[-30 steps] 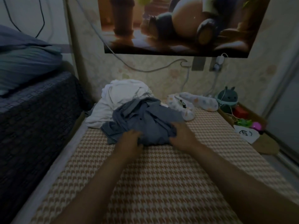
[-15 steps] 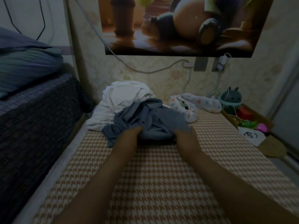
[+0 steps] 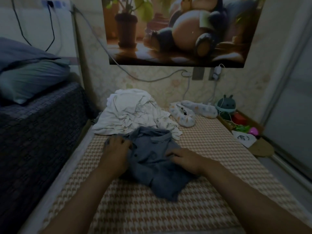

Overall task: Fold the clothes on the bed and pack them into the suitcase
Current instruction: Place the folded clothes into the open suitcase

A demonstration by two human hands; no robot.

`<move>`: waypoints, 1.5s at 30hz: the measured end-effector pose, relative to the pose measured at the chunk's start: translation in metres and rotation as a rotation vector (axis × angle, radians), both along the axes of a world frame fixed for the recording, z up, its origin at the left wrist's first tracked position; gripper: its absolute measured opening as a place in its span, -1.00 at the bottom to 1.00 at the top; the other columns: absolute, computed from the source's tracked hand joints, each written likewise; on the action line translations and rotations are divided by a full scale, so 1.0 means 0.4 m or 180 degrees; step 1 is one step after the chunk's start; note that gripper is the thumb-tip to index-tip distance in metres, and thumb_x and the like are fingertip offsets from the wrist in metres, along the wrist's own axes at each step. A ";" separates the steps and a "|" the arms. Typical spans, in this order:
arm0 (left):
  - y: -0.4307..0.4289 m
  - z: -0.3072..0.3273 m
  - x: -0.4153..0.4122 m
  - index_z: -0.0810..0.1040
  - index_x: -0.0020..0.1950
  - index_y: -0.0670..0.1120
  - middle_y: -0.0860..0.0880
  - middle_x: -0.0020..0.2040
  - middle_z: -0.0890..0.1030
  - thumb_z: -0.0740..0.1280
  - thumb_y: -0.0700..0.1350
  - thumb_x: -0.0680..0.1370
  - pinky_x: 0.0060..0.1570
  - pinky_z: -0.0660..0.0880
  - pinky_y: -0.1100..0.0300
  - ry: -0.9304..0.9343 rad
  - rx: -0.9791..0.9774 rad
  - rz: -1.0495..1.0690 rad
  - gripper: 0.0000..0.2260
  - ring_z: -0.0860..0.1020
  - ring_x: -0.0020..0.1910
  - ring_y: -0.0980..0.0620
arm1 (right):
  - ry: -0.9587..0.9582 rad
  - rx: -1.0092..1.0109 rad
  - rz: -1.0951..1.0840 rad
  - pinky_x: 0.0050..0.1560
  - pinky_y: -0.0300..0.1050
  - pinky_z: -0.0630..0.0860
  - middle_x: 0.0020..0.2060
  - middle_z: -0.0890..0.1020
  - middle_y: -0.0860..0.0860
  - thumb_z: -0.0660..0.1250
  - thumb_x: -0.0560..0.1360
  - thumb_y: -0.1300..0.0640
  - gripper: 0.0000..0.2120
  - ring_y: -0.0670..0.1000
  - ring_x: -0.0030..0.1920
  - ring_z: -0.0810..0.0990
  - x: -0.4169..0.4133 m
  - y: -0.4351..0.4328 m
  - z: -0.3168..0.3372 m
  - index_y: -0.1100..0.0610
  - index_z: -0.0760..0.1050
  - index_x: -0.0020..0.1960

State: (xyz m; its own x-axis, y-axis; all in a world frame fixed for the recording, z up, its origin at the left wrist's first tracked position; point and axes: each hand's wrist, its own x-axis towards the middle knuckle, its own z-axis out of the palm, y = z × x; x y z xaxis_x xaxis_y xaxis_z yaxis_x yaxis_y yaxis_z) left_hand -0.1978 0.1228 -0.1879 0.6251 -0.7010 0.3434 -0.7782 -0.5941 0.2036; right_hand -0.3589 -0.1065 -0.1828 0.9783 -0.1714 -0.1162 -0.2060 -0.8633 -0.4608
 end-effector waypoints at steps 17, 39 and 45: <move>-0.142 -0.053 -0.080 0.42 0.16 0.03 0.00 0.07 0.51 0.32 -0.08 0.55 -0.22 0.48 0.11 -0.0288 0.0102 -0.0132 -0.80 0.47 -0.05 -0.03 | -0.0550 -0.2687 -0.0944 0.37 0.22 0.12 0.42 0.31 0.22 0.33 0.52 -0.03 -0.56 0.26 0.39 0.27 0.026 -0.120 -0.043 0.03 0.41 0.37; -0.067 0.125 -0.023 0.56 -0.07 -0.04 0.07 -0.24 0.52 0.23 -0.41 0.43 -0.27 0.38 0.23 0.0477 -0.1364 -0.0787 -0.70 0.47 -0.27 0.12 | -0.1626 0.2045 -0.2248 -0.09 -0.08 0.50 0.12 0.52 0.06 0.16 0.64 0.11 -0.75 0.03 -0.02 0.53 0.078 -0.049 0.047 0.08 0.37 0.32; -0.089 0.034 -0.131 0.48 -0.24 0.03 0.04 -0.28 0.54 0.35 0.23 0.41 -0.21 0.55 -0.01 0.0957 0.0613 -0.1219 -0.72 0.52 -0.29 0.04 | -0.1659 -0.1131 -0.1394 -0.20 -0.11 0.29 -0.09 0.42 0.01 0.33 0.43 0.28 -0.81 0.06 -0.09 0.42 0.023 -0.063 -0.055 0.03 0.48 -0.04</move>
State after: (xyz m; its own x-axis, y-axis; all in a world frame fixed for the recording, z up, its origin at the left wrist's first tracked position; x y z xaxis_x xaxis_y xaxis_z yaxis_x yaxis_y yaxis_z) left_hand -0.2503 0.0871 -0.1742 0.3628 -0.9314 0.0305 -0.8710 -0.3273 0.3664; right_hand -0.3498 -0.1317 -0.2046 0.7257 -0.4968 0.4760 -0.3956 -0.8673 -0.3022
